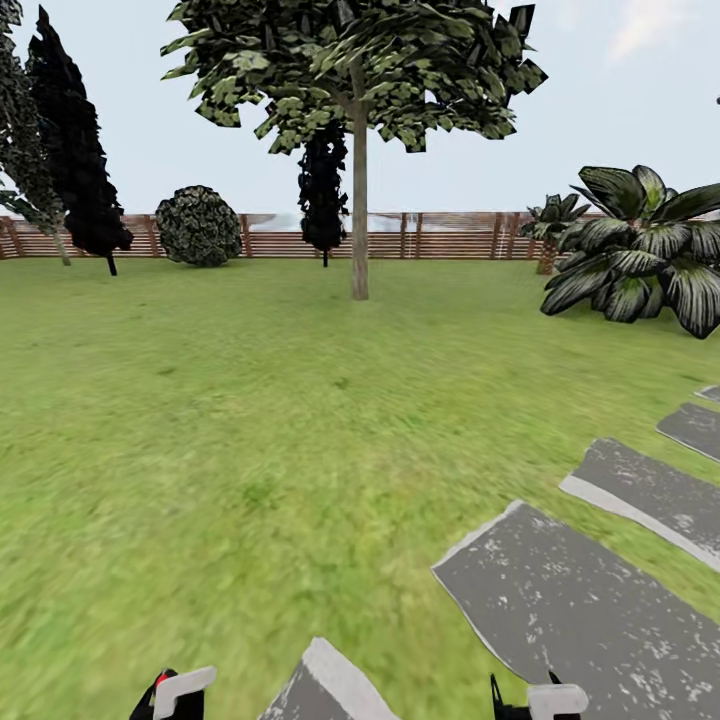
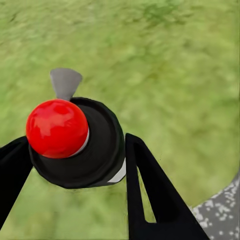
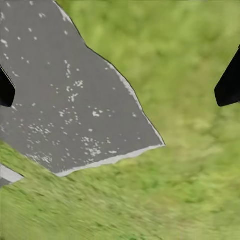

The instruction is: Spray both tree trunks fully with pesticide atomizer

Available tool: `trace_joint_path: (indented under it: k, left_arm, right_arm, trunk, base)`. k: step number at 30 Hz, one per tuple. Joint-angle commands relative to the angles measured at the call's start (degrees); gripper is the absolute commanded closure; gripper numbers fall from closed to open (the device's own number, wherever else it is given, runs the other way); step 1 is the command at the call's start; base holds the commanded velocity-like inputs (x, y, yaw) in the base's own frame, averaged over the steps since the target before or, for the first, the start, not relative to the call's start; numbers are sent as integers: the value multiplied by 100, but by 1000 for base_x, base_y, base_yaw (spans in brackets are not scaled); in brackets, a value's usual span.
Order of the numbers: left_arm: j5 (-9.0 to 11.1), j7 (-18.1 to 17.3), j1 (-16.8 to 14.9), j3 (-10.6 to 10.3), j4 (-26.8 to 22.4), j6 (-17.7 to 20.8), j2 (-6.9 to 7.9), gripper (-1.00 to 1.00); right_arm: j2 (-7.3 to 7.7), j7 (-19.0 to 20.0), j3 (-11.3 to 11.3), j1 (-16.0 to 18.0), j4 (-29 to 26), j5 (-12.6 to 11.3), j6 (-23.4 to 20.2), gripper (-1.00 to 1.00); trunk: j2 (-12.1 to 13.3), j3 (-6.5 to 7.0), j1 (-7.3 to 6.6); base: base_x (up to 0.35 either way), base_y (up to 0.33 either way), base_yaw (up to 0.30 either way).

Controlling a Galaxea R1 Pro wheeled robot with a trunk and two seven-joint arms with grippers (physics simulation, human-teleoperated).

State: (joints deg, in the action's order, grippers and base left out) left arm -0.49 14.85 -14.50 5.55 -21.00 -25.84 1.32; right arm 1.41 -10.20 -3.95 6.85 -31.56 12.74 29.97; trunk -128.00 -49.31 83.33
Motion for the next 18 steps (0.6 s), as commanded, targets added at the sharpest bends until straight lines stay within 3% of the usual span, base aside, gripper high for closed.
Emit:
trace_joint_path:
  k: [1,18]
  left_arm:
    - [-3,0,0,-1,-1,0,0,100]
    - [-2,0,0,-3,-1,0,0,100]
  right_arm:
    - [0,0,0,0,-3,0,0,-100]
    - [0,0,3,0,-8,-3,0,-100]
  trunk:
    - [0,0,0]
    - [0,0,0]
  base:
    - [340,0,0]
    - [340,0,0]
